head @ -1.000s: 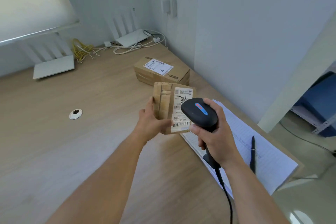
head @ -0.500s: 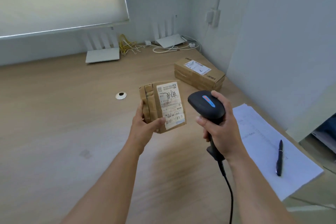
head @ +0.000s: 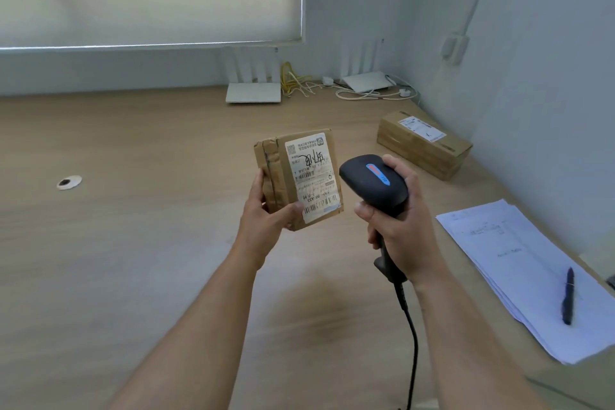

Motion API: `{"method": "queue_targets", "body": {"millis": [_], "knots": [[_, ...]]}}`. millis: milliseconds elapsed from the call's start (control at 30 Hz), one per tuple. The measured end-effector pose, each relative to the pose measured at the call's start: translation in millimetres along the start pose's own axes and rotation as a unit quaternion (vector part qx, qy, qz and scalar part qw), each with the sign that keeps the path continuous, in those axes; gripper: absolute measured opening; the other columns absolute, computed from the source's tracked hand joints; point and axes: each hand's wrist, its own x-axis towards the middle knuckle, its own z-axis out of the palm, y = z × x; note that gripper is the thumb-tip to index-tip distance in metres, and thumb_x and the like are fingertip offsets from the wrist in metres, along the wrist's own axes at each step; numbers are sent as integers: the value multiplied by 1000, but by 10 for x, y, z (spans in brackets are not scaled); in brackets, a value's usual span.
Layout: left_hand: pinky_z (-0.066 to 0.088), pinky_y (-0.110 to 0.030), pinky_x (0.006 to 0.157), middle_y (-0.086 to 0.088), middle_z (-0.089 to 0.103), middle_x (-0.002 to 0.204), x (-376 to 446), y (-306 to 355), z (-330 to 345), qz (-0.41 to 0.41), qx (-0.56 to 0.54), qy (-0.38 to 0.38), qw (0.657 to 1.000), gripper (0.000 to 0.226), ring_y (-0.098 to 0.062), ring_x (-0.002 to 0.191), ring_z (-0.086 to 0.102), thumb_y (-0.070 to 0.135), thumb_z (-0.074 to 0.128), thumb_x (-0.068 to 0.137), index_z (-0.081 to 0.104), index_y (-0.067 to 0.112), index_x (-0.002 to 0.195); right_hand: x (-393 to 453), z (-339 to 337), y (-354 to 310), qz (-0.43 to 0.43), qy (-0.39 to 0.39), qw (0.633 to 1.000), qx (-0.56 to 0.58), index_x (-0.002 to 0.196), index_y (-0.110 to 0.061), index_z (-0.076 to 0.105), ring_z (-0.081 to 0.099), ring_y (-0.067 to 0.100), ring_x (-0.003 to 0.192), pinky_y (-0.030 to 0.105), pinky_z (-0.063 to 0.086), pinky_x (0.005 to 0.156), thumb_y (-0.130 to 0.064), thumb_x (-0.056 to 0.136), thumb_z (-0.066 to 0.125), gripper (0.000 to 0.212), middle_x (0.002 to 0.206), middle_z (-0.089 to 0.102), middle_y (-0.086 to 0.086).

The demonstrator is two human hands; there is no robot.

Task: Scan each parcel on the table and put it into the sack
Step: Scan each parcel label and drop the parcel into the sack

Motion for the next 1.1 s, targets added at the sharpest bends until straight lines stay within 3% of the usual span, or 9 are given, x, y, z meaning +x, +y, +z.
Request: {"method": "queue_targets", "body": {"millis": [267, 400, 533, 800, 1100], "knots": [[47, -4, 61, 17, 60, 107, -327, 179, -482, 36, -5, 88, 995, 77, 15, 84, 60, 1, 70, 82, 31, 45, 132, -47, 437, -204, -17, -104, 994, 22, 129, -39, 46, 49, 19, 47, 27, 44, 44, 6, 82, 71, 69, 106, 62, 9], [47, -5, 62, 17, 59, 110, -575, 239, -641, 26, -5, 129, 991, 82, 7, 92, 59, 4, 70, 82, 29, 41, 142, -131, 553, -297, -24, -148, 988, 46, 127, -42, 46, 49, 19, 47, 27, 44, 43, 7, 83, 70, 70, 111, 61, 12], [48, -6, 63, 16, 59, 112, -800, 247, -787, 32, 9, 170, 985, 78, 10, 91, 60, 4, 70, 83, 31, 46, 135, -229, 670, -343, -30, -188, 979, 72, 125, -45, 47, 50, 17, 49, 26, 44, 44, 6, 82, 71, 70, 111, 60, 15], [47, -3, 61, 17, 55, 113, -1423, 233, -1194, 10, 50, 273, 961, 83, 1, 100, 54, 10, 70, 84, 25, 42, 145, -533, 1064, -393, -16, -274, 952, 135, 121, -49, 48, 50, 16, 50, 28, 45, 45, -2, 79, 73, 68, 106, 61, 11], [45, -9, 63, 22, 56, 109, -2222, 244, -1854, 6, 70, 363, 929, 73, 2, 98, 56, 13, 69, 85, 29, 57, 127, -1051, 1739, -621, -9, -357, 921, 155, 117, -51, 50, 50, 16, 51, 27, 44, 46, 6, 83, 69, 69, 105, 62, 8]]}}
